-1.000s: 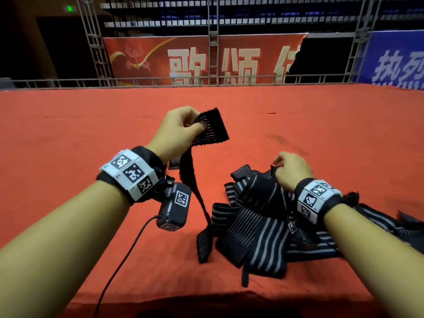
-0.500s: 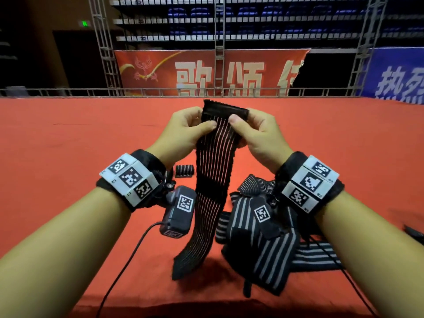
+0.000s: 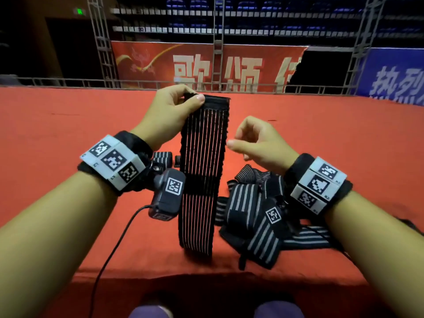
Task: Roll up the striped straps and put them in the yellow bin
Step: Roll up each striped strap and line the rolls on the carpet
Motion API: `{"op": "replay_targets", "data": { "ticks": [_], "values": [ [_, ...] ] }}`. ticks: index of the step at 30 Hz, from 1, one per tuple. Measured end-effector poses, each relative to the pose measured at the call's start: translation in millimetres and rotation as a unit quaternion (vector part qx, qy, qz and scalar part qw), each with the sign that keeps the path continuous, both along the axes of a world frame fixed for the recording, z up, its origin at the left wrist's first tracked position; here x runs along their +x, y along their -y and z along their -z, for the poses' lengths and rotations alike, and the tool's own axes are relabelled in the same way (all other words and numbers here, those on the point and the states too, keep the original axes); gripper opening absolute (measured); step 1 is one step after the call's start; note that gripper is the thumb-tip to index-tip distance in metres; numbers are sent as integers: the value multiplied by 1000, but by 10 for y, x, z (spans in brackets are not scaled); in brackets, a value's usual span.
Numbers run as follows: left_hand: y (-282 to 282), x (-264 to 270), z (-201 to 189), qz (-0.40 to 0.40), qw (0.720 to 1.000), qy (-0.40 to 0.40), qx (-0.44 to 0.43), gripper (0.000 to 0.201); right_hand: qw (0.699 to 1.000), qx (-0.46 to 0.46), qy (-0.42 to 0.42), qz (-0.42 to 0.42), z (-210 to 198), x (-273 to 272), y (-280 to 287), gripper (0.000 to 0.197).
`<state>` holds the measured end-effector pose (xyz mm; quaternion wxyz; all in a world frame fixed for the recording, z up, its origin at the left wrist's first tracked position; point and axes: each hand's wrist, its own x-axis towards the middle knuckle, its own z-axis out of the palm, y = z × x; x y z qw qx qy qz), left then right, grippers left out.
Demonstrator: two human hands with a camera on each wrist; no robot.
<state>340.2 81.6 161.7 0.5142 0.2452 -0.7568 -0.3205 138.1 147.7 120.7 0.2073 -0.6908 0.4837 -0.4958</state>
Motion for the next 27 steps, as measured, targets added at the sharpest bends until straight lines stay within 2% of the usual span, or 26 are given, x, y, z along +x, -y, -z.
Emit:
{"op": "replay_targets", "data": {
  "ticks": [2, 3, 6, 8, 10, 12, 15, 17, 19, 22, 27],
  "values": [
    [8, -18, 68, -7, 1000, 10, 8, 20, 990, 61, -124, -15, 200, -11, -2, 20],
    [9, -39, 117, -12, 1000, 19, 11, 21, 974, 97, -205, -18, 313, -1, -1, 19],
    [44, -100, 251, -24, 998, 47, 17, 21, 892, 189, -410, -14, 674, 69, -8, 18],
    [97, -139, 348, -26, 998, 57, 29, 20, 842, 231, -486, -13, 938, 90, 26, 24],
    [155, -169, 435, -30, 997, 62, 39, 20, 806, 253, -535, 6, 1159, 80, 83, 31],
    [205, -188, 509, -37, 996, 65, 45, 19, 762, 264, -590, 39, 1337, 42, 140, 47],
    [298, -191, 601, -53, 995, 65, 50, 19, 689, 264, -670, 83, 1559, -37, 215, 85],
    [360, -184, 658, -59, 995, 64, 55, 18, 665, 255, -692, 122, 1664, -119, 265, 107],
    [410, -182, 715, -63, 994, 65, 57, 18, 667, 240, -688, 154, 1727, -200, 323, 111],
    [470, -179, 799, -65, 994, 71, 57, 18, 726, 194, -636, 176, 1742, -283, 391, 80],
    [567, -189, 879, -64, 994, 69, 64, 17, 781, 132, -594, 139, 1604, -319, 425, 45]
  ]
}}
